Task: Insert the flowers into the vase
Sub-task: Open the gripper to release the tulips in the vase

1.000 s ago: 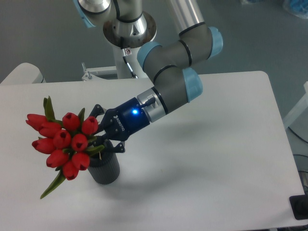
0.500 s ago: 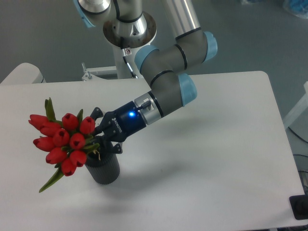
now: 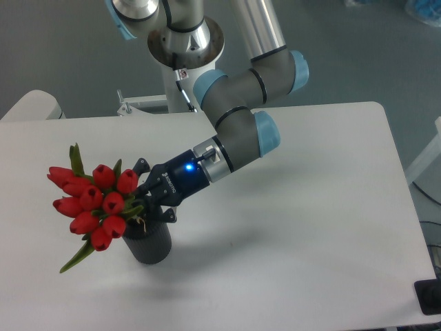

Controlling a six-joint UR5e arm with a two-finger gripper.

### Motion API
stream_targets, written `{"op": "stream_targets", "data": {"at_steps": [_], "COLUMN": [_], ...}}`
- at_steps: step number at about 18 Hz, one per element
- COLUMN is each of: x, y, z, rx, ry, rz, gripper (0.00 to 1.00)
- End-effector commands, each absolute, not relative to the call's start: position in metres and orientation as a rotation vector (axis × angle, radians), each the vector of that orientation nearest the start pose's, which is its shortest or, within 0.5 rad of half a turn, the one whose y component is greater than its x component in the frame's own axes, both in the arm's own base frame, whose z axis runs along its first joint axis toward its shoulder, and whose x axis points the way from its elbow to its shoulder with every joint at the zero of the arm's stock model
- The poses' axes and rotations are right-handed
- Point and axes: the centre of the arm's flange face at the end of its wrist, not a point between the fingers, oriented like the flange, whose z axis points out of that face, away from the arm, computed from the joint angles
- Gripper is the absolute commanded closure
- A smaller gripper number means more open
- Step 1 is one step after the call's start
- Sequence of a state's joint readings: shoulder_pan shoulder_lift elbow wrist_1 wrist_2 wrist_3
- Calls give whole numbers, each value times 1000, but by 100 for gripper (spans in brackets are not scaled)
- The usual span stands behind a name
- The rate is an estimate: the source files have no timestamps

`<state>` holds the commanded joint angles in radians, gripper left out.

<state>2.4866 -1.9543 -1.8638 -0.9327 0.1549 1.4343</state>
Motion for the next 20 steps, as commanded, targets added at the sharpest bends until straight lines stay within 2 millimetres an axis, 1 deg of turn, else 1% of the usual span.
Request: {"op": "stream_targets", "data": {"at_steps": [1,2,5,8,11,13,15,18,19,20], "x": [-307,-308,-310,-311,-315,-318,-325,-335,-340,-342], "y": [527,527,525,525,521,517,512,504,500,499], "z": [291,290,288,280,279,276,275,274,274,273], "rx": [-1715,-1715,-1716,-1719,-1719,-1721,-1720,-1721,-1723,-1725], "ry": [421,420,414,405,397,384,380,362,349,337], "rz": [-615,-614,-613,-622,-616,-614,-598,-579,-575,-581], "gripper": [71,63,48,39,34,29,27,17,10,6]}}
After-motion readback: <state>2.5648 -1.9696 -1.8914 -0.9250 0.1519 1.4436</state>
